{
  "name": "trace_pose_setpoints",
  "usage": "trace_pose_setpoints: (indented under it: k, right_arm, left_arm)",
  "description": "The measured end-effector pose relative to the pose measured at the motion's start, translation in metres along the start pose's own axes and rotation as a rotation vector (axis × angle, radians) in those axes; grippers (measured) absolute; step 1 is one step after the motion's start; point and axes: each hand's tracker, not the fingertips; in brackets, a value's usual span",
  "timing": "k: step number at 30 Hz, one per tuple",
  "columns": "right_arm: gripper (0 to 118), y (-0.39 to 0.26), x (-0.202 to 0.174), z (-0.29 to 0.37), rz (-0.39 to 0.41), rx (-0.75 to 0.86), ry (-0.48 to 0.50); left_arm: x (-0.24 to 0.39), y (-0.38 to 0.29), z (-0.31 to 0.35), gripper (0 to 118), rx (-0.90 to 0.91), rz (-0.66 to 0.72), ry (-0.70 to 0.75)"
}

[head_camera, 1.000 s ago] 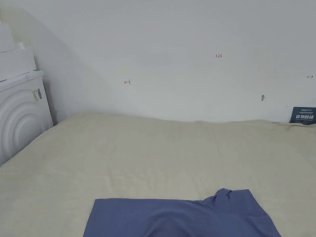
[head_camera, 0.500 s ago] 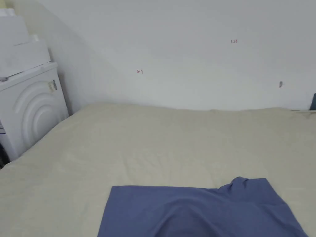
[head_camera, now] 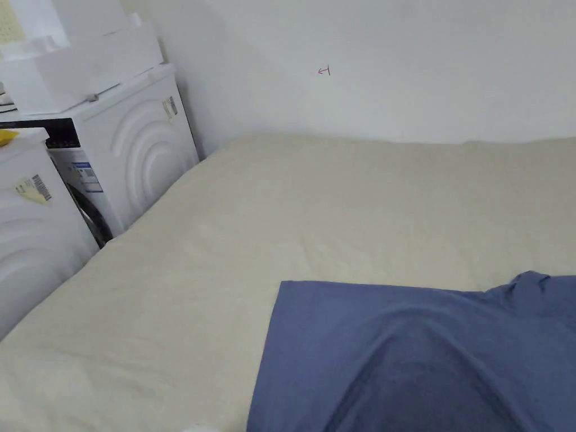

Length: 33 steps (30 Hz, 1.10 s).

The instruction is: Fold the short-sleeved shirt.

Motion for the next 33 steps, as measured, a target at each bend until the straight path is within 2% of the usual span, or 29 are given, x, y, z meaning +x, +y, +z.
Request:
trace_pose_setpoints:
  k: [6, 9, 10, 11, 12, 19, 20, 21, 23, 24, 27, 32, 33]
  right_arm:
    - [1, 0.001, 0.004, 0.0, 0.005, -0.014, -0.016]
    - [1, 0.0, 0.006, 0.0, 0.001, -0.016, -0.024]
    - [1, -0.001, 0.007, -0.001, -0.001, -0.018, -0.028]
    - [1, -0.002, 0.008, -0.001, -0.004, -0.021, -0.031]
    - [1, -0.003, 0.008, -0.002, -0.006, -0.024, -0.032]
    - [4, -0.018, 0.02, -0.001, 0.005, -0.054, -0.078]
    - [14, -0.021, 0.023, -0.001, 0.026, -0.066, -0.092]
    - [34, -0.025, 0.027, -0.001, 0.06, -0.075, -0.134]
    - [86, -0.033, 0.035, -0.006, 0.106, -0.117, -0.198]
    - [90, -0.038, 0.042, -0.01, 0.114, -0.137, -0.221]
    - [90, -0.052, 0.065, -0.026, 0.092, -0.226, -0.258]
    - [89, -0.06, 0.09, -0.058, 0.018, -0.351, -0.205]
    - [83, -0.058, 0.095, -0.064, -0.001, -0.385, -0.206]
  left_arm:
    - [0.002, -0.007, -0.031, 69, -0.095, -0.02, -0.001]
    - [0.003, -0.007, -0.038, 64, -0.136, -0.053, 0.013]
    - [0.002, -0.008, -0.039, 52, -0.137, -0.049, 0.005]
    - [0.0, -0.008, -0.041, 21, -0.138, -0.043, -0.008]
    - [0.0, -0.008, -0.042, 6, -0.136, -0.032, -0.024]
    - [0.006, -0.002, -0.05, 3, -0.179, -0.082, -0.019]
    - [0.006, -0.002, -0.051, 3, -0.181, -0.086, -0.02]
    - [0.006, -0.002, -0.05, 3, -0.182, -0.092, -0.017]
    - [0.007, -0.002, -0.05, 3, -0.183, -0.096, -0.019]
    - [0.007, -0.002, -0.05, 3, -0.183, -0.096, -0.019]
    - [0.006, -0.003, -0.05, 3, -0.181, -0.085, -0.02]
    - [0.006, -0.001, -0.051, 3, -0.193, -0.091, -0.017]
    - [0.006, -0.001, -0.052, 3, -0.194, -0.093, -0.017]
